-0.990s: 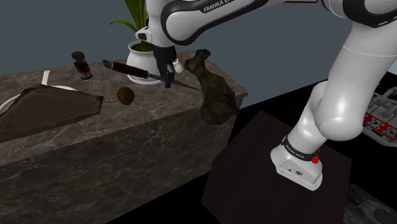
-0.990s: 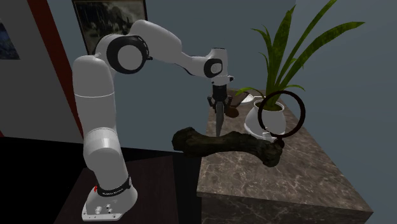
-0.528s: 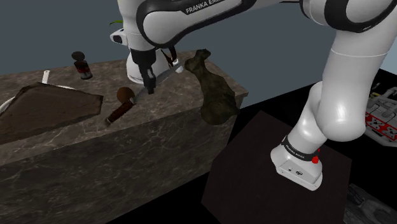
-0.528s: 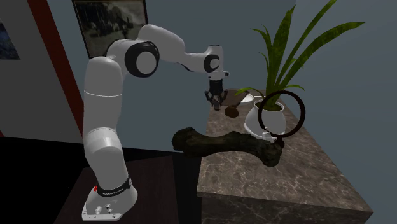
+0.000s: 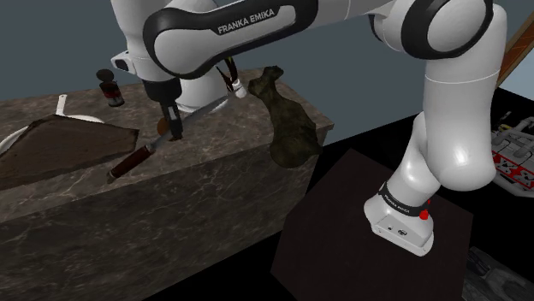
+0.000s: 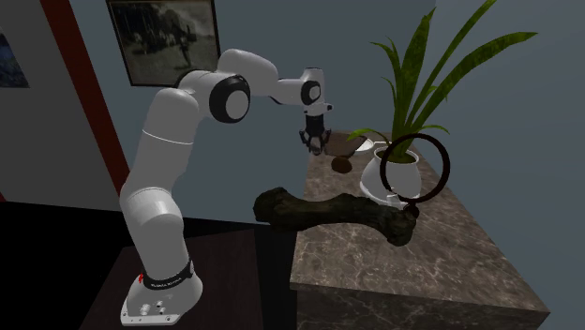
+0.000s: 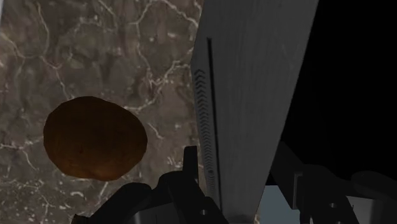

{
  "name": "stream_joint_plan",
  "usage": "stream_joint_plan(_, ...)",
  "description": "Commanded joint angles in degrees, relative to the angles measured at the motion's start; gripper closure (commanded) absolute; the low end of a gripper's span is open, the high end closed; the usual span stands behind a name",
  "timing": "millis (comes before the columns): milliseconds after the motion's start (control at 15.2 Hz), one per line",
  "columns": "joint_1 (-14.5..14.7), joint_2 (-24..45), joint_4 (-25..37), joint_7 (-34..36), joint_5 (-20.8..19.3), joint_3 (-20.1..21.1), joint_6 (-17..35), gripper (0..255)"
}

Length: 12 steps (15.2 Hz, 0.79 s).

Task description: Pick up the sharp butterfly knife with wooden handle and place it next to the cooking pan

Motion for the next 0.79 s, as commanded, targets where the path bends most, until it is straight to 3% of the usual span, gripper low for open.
stream_joint_plan(0, 0.07, 0.55, -0.73, 0.26, -0.17, -0.06, 1.28, 255)
stream_joint_plan(726, 0.09, 3.07, -5.45, 1.25, -1.08, -0.48, 8.43, 255)
